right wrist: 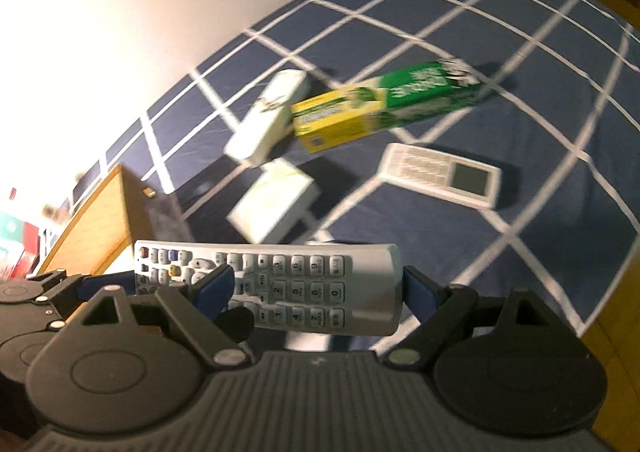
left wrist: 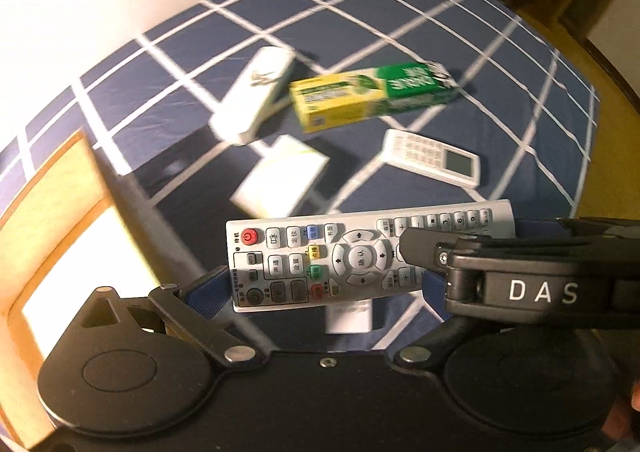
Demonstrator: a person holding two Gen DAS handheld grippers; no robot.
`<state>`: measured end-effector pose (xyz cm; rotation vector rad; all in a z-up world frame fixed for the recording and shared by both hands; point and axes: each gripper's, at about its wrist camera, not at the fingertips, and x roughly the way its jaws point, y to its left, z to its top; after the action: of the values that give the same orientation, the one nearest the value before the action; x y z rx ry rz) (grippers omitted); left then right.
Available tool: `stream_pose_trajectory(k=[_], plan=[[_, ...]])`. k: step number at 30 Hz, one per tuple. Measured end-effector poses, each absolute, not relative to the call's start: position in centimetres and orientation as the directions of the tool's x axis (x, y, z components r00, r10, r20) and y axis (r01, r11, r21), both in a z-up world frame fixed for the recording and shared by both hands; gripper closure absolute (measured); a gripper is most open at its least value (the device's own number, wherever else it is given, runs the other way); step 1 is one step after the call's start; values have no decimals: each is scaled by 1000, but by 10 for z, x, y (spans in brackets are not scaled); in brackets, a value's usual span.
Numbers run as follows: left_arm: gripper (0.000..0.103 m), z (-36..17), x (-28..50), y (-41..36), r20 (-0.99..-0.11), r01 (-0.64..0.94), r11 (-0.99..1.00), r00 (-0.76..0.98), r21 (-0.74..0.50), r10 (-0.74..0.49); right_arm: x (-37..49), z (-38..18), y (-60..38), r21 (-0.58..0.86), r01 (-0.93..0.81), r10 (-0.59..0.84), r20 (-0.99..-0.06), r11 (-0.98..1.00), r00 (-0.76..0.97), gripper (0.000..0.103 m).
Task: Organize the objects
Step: 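Lift the TV remote with both grippers and carry it over the yellow box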
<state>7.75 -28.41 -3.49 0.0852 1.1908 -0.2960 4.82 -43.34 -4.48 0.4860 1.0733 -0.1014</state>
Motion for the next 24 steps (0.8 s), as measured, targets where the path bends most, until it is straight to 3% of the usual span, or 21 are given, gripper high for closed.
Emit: stream_pose_trajectory(k=[24], plan=[[3, -21, 17, -84, -919, -229, 971, 394, -63, 33, 117, -29, -226, 356, -109, 370, -845, 928, 387, 14]])
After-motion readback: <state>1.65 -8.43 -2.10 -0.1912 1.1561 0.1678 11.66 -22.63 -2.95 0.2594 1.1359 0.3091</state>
